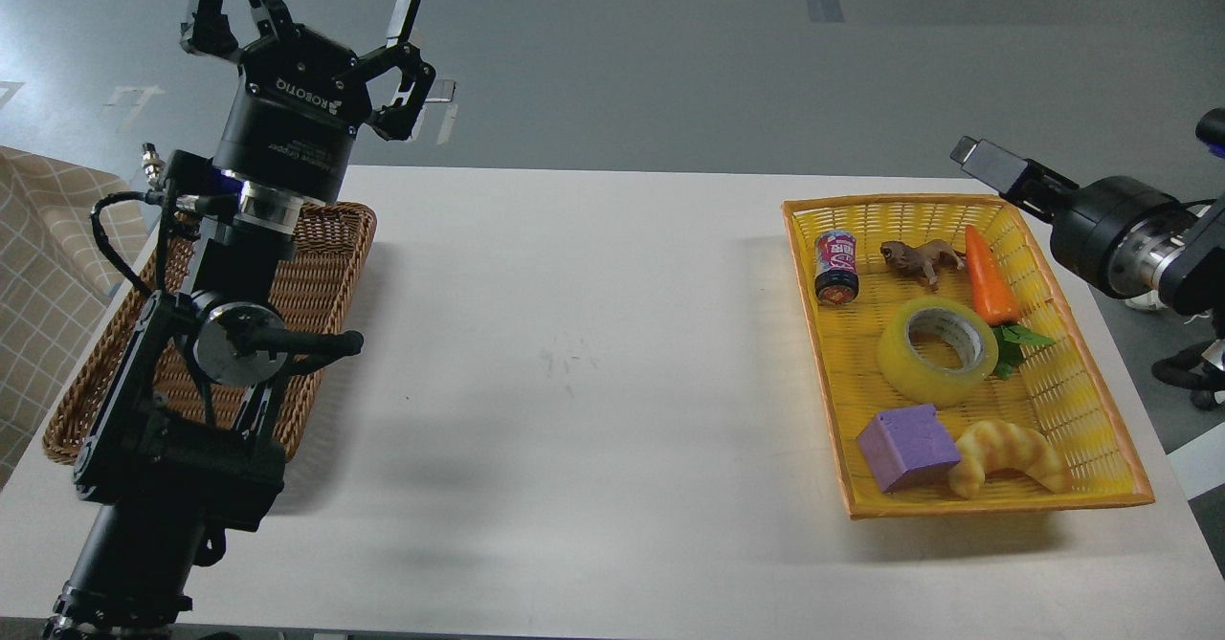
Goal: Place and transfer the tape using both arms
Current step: 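Move the right gripper over the yellow tape roll in the tray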
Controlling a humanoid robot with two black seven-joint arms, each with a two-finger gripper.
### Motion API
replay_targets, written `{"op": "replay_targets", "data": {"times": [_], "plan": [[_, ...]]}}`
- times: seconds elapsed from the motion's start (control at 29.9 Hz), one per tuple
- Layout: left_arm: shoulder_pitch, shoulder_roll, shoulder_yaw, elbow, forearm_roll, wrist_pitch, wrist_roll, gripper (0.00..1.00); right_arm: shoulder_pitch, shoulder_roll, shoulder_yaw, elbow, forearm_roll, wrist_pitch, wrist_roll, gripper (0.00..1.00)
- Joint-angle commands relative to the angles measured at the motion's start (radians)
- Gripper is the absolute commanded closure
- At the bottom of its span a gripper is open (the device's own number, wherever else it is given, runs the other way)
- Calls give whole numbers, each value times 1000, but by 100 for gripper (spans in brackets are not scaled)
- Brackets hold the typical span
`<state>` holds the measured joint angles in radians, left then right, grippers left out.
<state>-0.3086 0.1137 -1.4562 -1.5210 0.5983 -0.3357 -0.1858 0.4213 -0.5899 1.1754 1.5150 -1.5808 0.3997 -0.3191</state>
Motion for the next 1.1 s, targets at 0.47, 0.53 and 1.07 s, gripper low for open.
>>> {"op": "replay_targets", "data": {"times": [0.47, 0.53, 1.07], "plan": [[0, 14, -3, -4, 0, 24, 0, 2, 22, 5, -189, -71, -117, 57, 9, 10], [0, 11, -3, -4, 0, 24, 0, 2, 22, 13, -189, -85, -128, 57, 11, 10], [0, 12, -1, -4, -2, 24, -1, 2, 1, 50, -252, -128, -177, 57, 11, 11]]}}
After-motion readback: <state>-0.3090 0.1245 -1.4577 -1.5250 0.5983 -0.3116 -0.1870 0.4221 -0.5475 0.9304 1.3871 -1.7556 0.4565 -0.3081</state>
